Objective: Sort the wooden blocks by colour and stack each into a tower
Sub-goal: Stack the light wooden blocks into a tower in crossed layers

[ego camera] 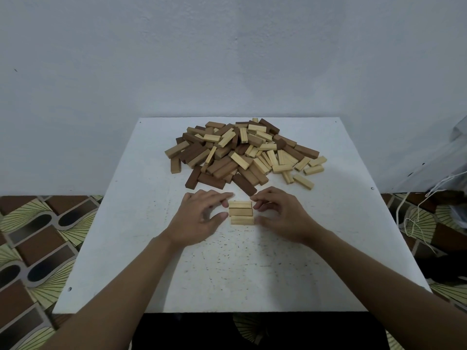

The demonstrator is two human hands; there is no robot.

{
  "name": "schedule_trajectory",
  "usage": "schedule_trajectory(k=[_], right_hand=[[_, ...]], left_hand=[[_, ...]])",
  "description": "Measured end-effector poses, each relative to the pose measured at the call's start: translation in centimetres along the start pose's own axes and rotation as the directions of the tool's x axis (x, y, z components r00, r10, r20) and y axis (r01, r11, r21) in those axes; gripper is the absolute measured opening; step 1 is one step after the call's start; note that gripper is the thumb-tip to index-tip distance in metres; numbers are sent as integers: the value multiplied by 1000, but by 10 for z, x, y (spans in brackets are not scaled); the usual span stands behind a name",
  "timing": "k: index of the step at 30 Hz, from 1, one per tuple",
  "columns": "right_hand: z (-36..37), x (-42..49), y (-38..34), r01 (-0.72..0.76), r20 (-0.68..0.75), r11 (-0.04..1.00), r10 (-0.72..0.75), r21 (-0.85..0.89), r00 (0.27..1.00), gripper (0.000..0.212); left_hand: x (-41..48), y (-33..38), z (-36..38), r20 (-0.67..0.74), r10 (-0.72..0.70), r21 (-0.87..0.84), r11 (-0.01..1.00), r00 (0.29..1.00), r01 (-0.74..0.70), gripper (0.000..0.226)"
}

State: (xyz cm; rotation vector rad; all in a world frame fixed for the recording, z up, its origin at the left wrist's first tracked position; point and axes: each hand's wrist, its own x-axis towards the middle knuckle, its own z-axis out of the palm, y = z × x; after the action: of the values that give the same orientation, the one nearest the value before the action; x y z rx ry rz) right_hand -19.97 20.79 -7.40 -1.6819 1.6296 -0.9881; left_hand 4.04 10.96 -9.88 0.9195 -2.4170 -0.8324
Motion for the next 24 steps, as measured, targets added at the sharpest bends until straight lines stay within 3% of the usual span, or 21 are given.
schedule_trajectory(k=[6, 17, 21, 24], right_hand=[[3, 0, 3, 44, -14, 999, -44, -31, 999, 47], [3, -1, 3, 51, -20, 998, -51, -22, 998, 43], [3, -1, 2, 23, -9, 1000, -23, -4, 1000, 43], [3, -1, 0, 21, 6, 1000, -21, 2, 1000, 42]], left_hand=[[2, -1, 1, 0, 14, 74, 997, 1000, -14, 35], [4, -1, 3, -33, 34, 67, 997, 999, -31, 34], [1, 1, 1, -15, -4, 3, 1000, 1000, 4, 49], [1, 3, -1, 47, 9, 110, 994, 999, -15, 71]])
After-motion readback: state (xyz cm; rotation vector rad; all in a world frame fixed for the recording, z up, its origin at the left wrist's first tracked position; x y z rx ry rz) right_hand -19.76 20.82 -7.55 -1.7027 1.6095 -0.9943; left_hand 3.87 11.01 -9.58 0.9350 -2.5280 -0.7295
